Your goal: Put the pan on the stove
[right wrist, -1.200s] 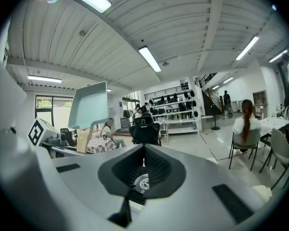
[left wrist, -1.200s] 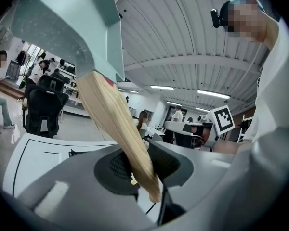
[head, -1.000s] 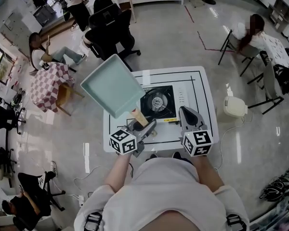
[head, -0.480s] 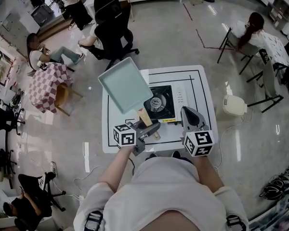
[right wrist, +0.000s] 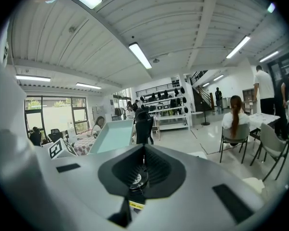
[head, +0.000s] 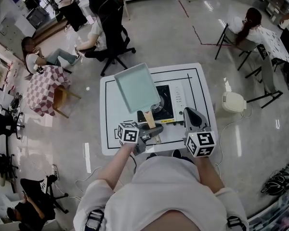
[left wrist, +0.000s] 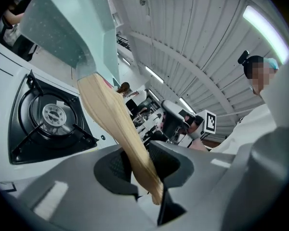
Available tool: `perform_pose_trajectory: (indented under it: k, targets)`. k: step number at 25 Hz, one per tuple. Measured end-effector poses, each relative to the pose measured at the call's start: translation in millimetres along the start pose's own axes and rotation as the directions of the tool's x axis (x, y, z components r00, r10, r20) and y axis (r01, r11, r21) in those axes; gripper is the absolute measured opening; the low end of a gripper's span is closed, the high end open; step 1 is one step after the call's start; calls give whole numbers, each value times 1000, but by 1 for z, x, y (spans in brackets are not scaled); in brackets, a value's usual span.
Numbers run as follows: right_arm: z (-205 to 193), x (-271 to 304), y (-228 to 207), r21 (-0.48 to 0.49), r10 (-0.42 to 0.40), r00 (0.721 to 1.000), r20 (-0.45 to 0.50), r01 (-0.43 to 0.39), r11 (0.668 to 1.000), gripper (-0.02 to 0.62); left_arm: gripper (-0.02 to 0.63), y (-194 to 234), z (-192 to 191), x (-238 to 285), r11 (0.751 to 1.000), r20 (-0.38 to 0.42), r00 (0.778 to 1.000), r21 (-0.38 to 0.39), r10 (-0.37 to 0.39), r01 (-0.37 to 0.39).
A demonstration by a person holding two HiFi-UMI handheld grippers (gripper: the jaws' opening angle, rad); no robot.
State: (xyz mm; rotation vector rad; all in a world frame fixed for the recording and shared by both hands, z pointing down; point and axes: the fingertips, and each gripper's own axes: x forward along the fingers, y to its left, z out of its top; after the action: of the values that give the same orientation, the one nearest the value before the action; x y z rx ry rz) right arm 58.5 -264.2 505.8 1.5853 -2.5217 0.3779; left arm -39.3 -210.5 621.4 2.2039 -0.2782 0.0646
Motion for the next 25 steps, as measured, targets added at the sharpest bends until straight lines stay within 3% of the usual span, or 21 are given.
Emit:
perform_pose_trajectory:
  k: [12,25]
  targets:
    - [-7,2,-20,25,-35,999,-29,36,999,9,97,18,-29,22,983,-89,990,-157,-114,99]
    - [-15,10,-20,37,-13,998,-60,15,999,9,101,25,-47,26,935,-133,971,-323,-199,148]
